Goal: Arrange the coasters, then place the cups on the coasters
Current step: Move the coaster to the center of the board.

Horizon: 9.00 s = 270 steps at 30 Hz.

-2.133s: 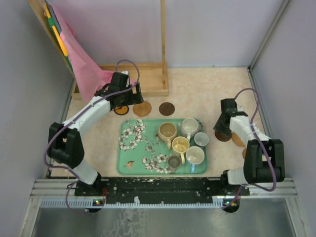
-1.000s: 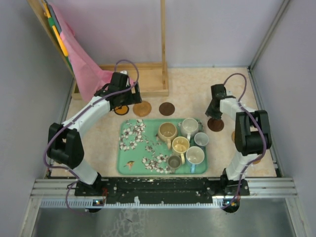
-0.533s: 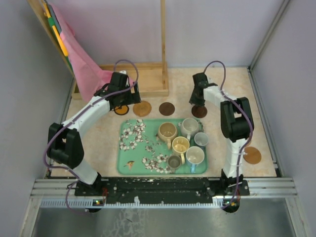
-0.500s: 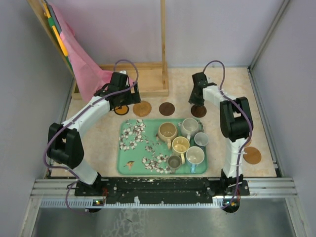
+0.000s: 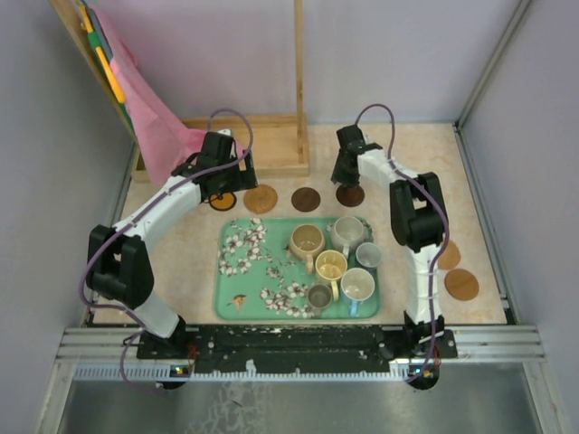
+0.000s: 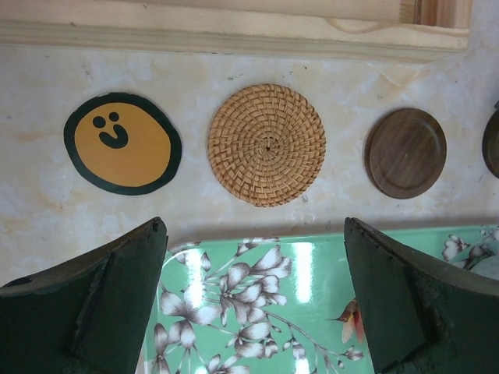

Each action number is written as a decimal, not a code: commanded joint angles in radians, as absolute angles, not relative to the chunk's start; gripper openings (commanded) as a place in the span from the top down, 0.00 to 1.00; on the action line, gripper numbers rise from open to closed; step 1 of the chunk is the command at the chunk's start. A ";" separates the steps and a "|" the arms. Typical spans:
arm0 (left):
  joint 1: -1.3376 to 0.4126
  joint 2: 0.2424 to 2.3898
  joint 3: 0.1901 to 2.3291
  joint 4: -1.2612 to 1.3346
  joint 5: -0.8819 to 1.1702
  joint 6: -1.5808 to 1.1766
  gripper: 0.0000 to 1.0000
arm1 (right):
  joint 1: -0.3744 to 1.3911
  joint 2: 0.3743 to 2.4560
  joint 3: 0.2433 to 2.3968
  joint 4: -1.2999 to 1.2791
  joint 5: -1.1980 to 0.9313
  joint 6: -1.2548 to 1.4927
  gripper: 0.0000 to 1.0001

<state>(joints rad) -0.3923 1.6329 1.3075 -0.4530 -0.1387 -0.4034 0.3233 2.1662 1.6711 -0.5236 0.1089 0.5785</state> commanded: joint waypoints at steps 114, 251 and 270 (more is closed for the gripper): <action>-0.385 1.637 1.295 -0.394 -0.051 -0.398 0.00 | -0.076 1.862 1.171 -0.541 0.070 0.556 0.67; -0.437 1.517 1.194 -0.355 0.011 -0.431 0.00 | -0.675 1.392 0.758 -0.644 0.030 0.567 0.67; -0.437 1.532 1.203 -0.354 0.005 -0.427 0.00 | -0.671 1.482 0.732 -0.556 -0.028 0.571 0.66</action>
<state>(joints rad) -0.4324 1.5360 1.1847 -0.3737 0.0093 -0.4370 -0.6708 1.4208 0.7601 -0.6510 0.0284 0.5674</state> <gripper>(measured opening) 0.998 0.337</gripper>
